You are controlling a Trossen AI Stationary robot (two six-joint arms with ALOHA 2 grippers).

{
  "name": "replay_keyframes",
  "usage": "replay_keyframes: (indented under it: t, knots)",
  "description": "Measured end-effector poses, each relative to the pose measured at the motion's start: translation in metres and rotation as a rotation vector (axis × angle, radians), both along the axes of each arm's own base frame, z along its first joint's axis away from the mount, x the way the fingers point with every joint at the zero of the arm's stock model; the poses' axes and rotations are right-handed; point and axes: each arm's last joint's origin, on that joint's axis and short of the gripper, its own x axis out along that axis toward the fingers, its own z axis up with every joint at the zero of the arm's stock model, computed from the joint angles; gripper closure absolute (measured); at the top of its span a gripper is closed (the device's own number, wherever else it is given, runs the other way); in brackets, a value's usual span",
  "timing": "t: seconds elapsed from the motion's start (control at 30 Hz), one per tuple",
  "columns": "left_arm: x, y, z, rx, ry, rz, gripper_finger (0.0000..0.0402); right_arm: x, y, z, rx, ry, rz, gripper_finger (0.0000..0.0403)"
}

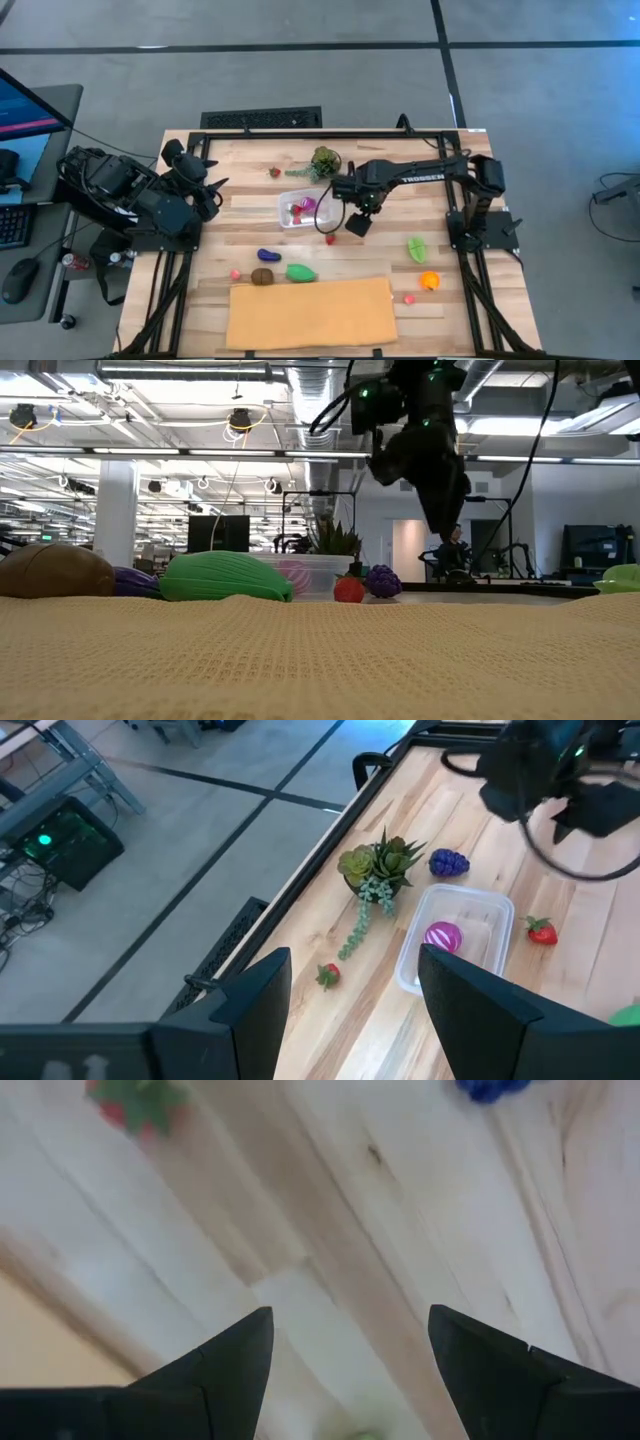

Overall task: Pick and placing Produce into tupperware
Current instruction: Put the left pink peach into the transparent bin

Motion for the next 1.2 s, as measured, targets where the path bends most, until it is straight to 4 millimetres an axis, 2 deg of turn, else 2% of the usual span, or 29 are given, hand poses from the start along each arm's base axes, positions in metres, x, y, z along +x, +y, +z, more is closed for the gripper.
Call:
replay_keyframes:
  t: [0.13,0.27,0.43,0.57,0.7,0.93,1.03,1.2]
  knots:
    - [0.000,0.000,0.000,-0.001,0.000,0.000,0.0190,-0.005,0.007,0.020,-0.038,-0.090,0.024,0.0143]
    - [0.000,0.000,0.000,-0.006,0.003,-0.003,0.0190,-0.018,0.015,0.052,-0.159,-0.208,0.055,0.0143]
    - [0.000,0.000,0.000,-0.021,0.004,-0.005,0.0190,-0.044,0.030,0.092,-0.325,-0.344,0.091,0.0143]
    - [0.000,-0.001,-0.001,-0.043,0.017,-0.017,0.0190,-0.071,0.043,0.113,-0.396,-0.436,0.081,0.0143]
    - [0.000,-0.002,-0.002,-0.079,0.029,-0.030,0.0190,-0.104,0.054,0.117,-0.383,-0.463,0.041,0.0143]
    - [0.001,-0.003,-0.003,-0.107,0.040,-0.040,0.0190,-0.149,0.075,0.106,-0.293,-0.501,-0.071,0.0143]
    - [0.002,-0.003,-0.003,-0.100,0.041,-0.036,0.0190,-0.161,0.085,0.097,-0.276,-0.536,-0.104,0.0143]
    - [0.002,-0.002,-0.002,-0.040,0.014,-0.008,0.0190,-0.168,0.107,0.083,-0.283,-0.640,-0.111,0.0143]
